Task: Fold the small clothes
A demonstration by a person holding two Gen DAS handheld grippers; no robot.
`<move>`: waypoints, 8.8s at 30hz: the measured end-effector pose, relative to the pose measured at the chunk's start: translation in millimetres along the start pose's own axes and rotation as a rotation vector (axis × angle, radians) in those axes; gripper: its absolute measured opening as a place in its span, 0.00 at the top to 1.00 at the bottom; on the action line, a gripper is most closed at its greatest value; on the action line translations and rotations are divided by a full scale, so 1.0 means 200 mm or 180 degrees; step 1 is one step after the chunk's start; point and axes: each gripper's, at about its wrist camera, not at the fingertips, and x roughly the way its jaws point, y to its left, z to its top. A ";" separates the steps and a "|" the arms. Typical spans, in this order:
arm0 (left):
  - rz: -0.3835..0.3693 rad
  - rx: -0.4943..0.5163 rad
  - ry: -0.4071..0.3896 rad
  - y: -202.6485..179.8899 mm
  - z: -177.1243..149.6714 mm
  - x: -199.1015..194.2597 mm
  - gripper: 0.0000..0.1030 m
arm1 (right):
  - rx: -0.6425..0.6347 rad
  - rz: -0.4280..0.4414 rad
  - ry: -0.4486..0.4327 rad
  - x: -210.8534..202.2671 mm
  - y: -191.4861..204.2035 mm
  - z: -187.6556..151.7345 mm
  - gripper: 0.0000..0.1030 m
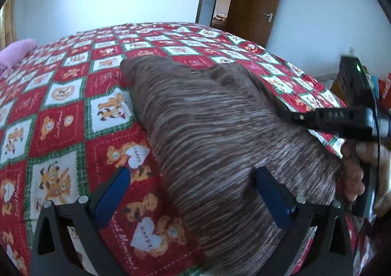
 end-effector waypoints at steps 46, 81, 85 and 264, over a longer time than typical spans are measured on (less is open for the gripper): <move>-0.0416 -0.0263 0.0189 0.06 -0.06 0.00 0.01 | 0.0134 0.0789 -0.0006 0.19 -0.17 0.22 0.55; -0.0294 0.0114 0.0402 -0.08 -0.04 0.03 0.26 | -0.0136 0.0805 0.0179 0.30 -0.06 0.22 0.75; -0.0422 -0.0112 0.0438 -0.04 -0.02 -0.01 0.67 | -0.0161 0.0692 0.0132 0.26 -0.01 0.21 0.80; 0.1883 -0.0928 -0.0813 0.43 -0.88 -1.67 0.00 | -0.1810 0.0893 -0.0535 -0.82 1.33 -1.32 0.49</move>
